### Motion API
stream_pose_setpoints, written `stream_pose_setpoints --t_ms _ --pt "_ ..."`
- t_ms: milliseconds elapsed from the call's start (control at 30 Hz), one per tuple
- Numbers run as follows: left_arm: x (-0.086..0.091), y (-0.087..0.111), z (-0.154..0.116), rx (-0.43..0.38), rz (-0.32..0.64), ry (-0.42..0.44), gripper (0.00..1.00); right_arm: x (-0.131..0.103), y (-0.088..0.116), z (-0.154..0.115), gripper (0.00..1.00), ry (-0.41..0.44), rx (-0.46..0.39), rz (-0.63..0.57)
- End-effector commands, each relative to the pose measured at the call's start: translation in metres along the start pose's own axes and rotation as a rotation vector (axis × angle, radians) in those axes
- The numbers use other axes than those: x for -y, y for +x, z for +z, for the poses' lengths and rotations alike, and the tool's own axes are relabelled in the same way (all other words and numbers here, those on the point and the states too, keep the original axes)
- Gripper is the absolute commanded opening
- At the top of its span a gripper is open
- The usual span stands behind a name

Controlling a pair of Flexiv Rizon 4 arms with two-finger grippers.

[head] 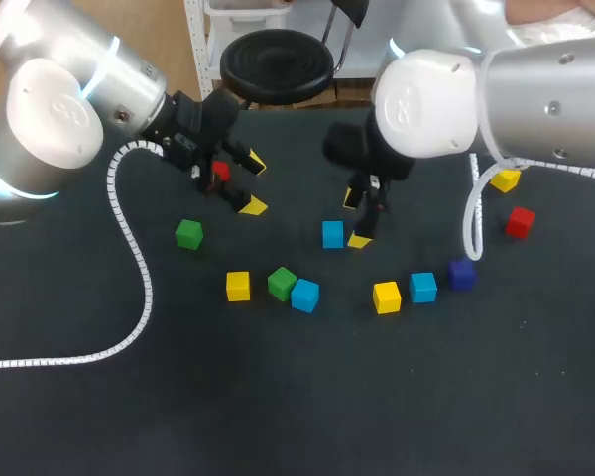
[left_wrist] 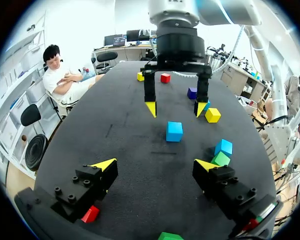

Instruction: Place the blue cubes, place green cubes on the blue cubes, place the yellow cubes on the green cubes, then place the red cubes on the yellow cubes, and place purple cube on the red cubes.

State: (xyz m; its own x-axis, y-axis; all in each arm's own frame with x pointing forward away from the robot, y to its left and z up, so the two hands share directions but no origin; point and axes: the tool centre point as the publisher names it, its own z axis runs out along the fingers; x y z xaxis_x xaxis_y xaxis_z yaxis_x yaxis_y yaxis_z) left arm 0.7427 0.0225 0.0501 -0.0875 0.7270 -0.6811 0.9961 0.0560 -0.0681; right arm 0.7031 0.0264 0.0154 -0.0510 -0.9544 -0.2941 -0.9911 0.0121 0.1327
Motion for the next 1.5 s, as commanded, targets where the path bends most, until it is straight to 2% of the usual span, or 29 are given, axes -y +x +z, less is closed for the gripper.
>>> stream_pose_setpoints --t_ms 33,367,700,1000,1133,1300,1500 --pt "-0.001 0.0 0.0 0.0 0.001 0.002 1.0 -0.025 0.008 -0.013 1.0 0.037 0.0 0.009" --pt "-0.001 0.0 0.0 0.0 0.001 0.002 1.0 -0.065 0.026 -0.03 1.0 0.049 -0.032 0.033" --pt "-0.001 0.0 0.0 0.0 0.001 0.002 1.0 -0.105 0.057 -0.04 1.0 0.038 -0.009 0.024" --pt "-0.001 0.0 0.0 0.0 0.001 0.002 1.0 -0.131 0.091 -0.034 1.0 0.032 0.0 -0.003" --pt "-0.001 0.0 0.0 0.0 0.001 0.002 1.0 -0.135 0.102 -0.029 1.0 0.045 0.001 0.002" --pt "-0.001 0.0 0.0 0.0 0.001 0.002 1.0 -0.127 0.11 -0.026 1.0 0.082 0.018 -0.019" --pt "-0.001 0.0 0.0 0.0 0.001 0.002 1.0 -0.111 0.107 -0.017 1.0 0.078 0.043 -0.088"
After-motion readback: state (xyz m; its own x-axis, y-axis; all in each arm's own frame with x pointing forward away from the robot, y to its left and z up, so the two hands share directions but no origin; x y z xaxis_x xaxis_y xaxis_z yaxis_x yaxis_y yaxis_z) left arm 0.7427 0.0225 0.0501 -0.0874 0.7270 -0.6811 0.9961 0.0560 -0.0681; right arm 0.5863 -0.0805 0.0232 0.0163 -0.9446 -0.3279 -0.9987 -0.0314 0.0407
